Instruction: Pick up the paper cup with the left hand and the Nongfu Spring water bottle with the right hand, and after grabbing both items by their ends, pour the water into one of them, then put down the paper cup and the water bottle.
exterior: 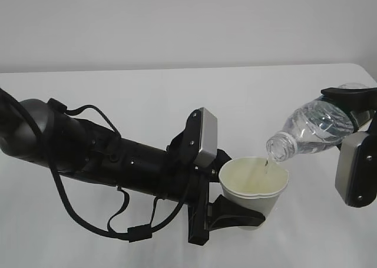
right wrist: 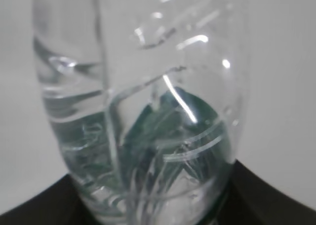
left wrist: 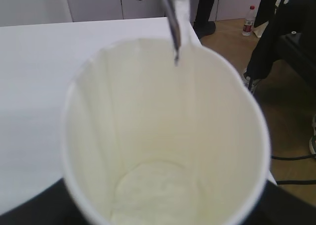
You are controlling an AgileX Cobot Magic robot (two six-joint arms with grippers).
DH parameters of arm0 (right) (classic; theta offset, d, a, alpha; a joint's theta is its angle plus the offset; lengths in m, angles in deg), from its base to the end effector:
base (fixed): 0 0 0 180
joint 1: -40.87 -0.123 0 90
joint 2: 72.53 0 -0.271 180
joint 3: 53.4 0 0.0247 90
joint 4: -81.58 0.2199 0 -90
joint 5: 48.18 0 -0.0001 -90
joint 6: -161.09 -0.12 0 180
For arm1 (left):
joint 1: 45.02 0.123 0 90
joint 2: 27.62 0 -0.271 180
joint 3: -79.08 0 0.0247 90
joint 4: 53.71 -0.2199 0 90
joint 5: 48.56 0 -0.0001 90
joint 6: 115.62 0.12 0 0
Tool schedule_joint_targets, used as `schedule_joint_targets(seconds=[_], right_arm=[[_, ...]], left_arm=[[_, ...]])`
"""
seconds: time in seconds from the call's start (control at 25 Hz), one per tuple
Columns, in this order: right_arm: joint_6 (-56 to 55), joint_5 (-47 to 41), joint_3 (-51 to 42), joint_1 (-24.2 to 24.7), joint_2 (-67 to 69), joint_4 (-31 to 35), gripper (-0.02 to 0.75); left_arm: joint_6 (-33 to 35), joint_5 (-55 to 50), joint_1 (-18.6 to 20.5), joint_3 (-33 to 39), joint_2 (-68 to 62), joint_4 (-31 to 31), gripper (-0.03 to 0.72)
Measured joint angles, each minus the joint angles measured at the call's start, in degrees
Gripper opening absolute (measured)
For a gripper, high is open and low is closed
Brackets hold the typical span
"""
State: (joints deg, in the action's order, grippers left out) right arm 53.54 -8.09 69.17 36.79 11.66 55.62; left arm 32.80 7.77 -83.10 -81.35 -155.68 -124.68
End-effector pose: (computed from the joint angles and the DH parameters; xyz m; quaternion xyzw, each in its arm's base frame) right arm 0.2369 0.0508 0.2066 -0.6438 0.4535 -0.3435 0.5117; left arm 0.2321 -0.3017 0.1250 0.5999 0.5491 -0.4240 0.3984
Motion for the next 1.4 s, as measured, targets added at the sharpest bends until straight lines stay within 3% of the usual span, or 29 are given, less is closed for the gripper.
schedule_joint_targets(seconds=[1.4], right_arm=[[0.39, 0.38, 0.00, 0.00, 0.00, 0.09, 0.421]], left_arm=[[0.00, -0.13, 0.00, 0.00, 0.00, 0.00, 0.447]])
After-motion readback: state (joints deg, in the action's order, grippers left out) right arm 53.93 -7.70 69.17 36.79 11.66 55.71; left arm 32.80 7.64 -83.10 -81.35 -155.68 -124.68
